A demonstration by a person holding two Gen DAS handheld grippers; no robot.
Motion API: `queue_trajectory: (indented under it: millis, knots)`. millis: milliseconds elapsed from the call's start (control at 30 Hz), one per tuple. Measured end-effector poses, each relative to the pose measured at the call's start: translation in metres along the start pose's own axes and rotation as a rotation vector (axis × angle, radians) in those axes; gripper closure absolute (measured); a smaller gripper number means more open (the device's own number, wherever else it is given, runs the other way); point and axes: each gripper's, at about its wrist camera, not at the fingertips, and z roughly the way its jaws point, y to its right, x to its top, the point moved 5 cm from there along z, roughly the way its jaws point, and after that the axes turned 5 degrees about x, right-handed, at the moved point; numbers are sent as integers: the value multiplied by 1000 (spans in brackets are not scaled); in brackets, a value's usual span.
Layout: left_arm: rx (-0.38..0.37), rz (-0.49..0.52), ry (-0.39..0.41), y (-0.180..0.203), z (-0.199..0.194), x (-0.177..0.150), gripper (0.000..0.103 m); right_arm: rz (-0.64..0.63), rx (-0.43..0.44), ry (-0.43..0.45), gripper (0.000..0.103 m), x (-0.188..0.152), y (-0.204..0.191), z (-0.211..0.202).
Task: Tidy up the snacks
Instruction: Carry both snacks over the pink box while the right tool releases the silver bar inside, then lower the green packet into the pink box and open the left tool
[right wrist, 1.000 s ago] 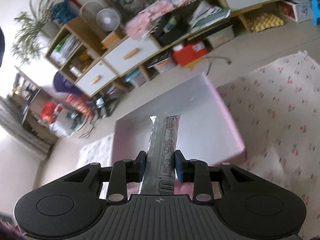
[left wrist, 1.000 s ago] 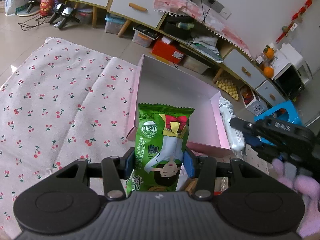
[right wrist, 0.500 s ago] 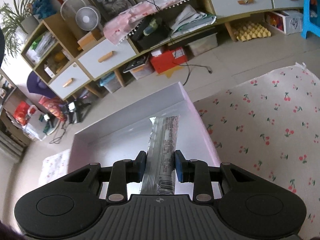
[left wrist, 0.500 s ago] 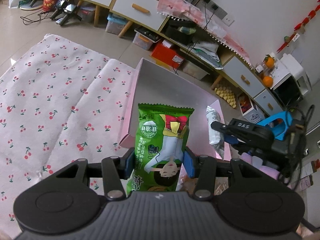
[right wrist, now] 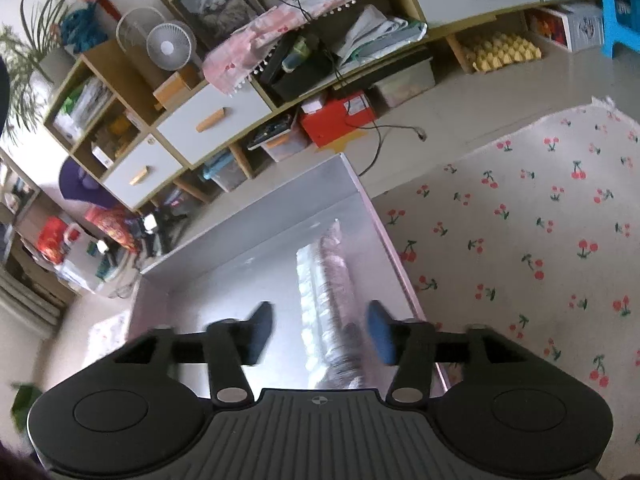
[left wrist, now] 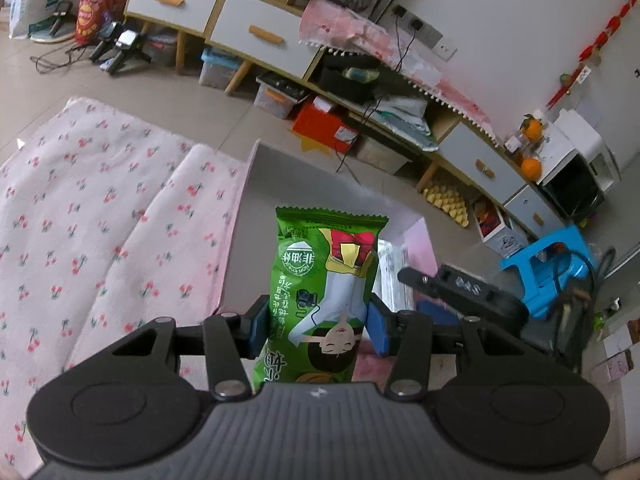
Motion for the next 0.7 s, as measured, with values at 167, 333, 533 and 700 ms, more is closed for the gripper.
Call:
queue_trajectory:
  millis: [167,333,533,700]
  knots:
    - [9,22,14,9,17,16,58,-7,26,8,34,1,-3,-14]
    - [-57,-43,38,8,28,30,58,-38,37,6,33,-1,-4,-19]
    - [-8,-24,42,4,39,34,57,-77,20,3,27,0,-2,-27]
    - [25,-42,34,-4,50,33,57,-122,9,-13,26,-4,-3,-30]
